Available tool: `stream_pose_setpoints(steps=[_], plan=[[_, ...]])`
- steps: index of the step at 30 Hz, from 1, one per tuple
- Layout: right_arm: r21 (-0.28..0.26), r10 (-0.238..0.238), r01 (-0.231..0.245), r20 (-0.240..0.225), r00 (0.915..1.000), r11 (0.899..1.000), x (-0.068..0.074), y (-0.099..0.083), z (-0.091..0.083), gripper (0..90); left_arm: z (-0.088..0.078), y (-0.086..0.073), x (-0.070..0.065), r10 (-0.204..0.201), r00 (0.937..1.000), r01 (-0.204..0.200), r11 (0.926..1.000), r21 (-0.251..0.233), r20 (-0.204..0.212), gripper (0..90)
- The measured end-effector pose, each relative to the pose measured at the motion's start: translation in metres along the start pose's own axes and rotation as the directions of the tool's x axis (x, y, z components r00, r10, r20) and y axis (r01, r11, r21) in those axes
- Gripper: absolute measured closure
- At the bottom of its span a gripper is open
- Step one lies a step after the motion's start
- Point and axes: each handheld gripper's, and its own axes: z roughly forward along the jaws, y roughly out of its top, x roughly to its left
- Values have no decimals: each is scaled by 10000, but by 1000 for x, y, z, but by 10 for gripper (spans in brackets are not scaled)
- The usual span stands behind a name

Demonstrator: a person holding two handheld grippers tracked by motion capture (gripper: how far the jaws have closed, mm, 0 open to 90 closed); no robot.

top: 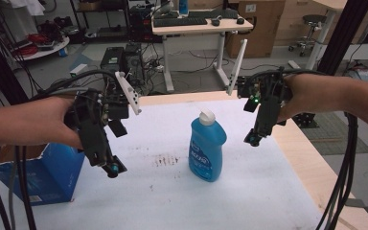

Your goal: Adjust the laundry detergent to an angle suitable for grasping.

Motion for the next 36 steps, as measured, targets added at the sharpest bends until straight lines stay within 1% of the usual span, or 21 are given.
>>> stream_pose_setpoints(steps=[7, 10, 11, 12, 13, 16, 17, 18, 19, 20, 21, 23, 24, 25, 29, 35, 36], plan=[[-94, 76, -75, 43, 10000, 9999, 1, -2, -2, 14, 0, 0, -1, -19, 10000, 19, 10000, 55, 20, 20], [-101, 117, -116, 33, 9999, 9999, 0, -2, -2, 14, 0, 0, 0, -2, 10000, 3, 10000, 77, -47, 19], [-162, 87, -86, 50, 9999, 9998, 1, -2, -1, 14, 0, 0, 0, -59, 10000, 59, 10000, 33, -55, 19], [-184, 158, -157, 54, 9999, 9997, 1, -2, -1, 14, 0, 0, 1, -11, 10000, 11, 10000, 61, -83, 19], [-251, 192, -191, 7, 9998, 9995, 1, -3, 0, 14, 0, -1, 0, -87, 9999, 87, 10000, 12, -76, 19], [-479, 331, -330, 7, 9995, 9983, 2, -5, 0, 14, 1, -1, 1, -93, 9998, 93, 10000, 18, -174, 19], [-589, 380, -379, -4, 9993, 9975, 2, -5, 0, 14, 1, -1, 1, -78, 9998, 78, 10000, 0, -193, 19], [-737, 564, -561, 27, 9984, 9957, 2, -6, 1, 14, 2, -1, 0, -137, 9997, 136, 9999, -63, -217, 19], [-737, 564, -561, 27, 9984, 9957, 2, -6, 1, 14, 2, -1, 0, -137, 9997, 136, 9999, -63, -217, 19], [-803, 667, -660, 66, 9977, 9946, 3, -7, 1, 14, 2, -1, 0, -116, 9997, 114, 9999, -75, -233, 19], [-988, 884, -876, 38, 9961, 9912, 4, -9, 0, 14, 3, -1, 0, -115, 9997, 114, 9999, -73, -233, 19], [-1081, 966, -957, 28, 9953, 9895, 4, -10, 0, 14, 3, -1, 0, -130, 9996, 128, 9999, -51, -259, 19], [-1263, 1158, -1143, 47, 9933, 9854, 5, -12, 1, 14, 4, -2, 0, -176, 9995, 174, 9998, -88, -264, 19], [-1263, 1158, -1143, 47, 9933, 9854, 5, -12, 1, 14, 4, -2, 0, -176, 9995, 174, 9998, -88, -264, 19], [-1489, 1382, -1366, 3, 9904, 9794, 7, -16, 3, 14, 5, -3, -2, -171, 9995, 170, 9998, -62, -269, 19], [-1585, 1455, -1432, 32, 9893, 9769, 9, -19, 6, 14, 4, -3, -2, -173, 9994, 171, 9998, -82, -304, 19], [-1655, 1498, -1473, 27, 9887, 9751, 10, -20, 7, 14, 4, -3, -2, -191, 9994, 187, 9997, -134, -305, 19]])
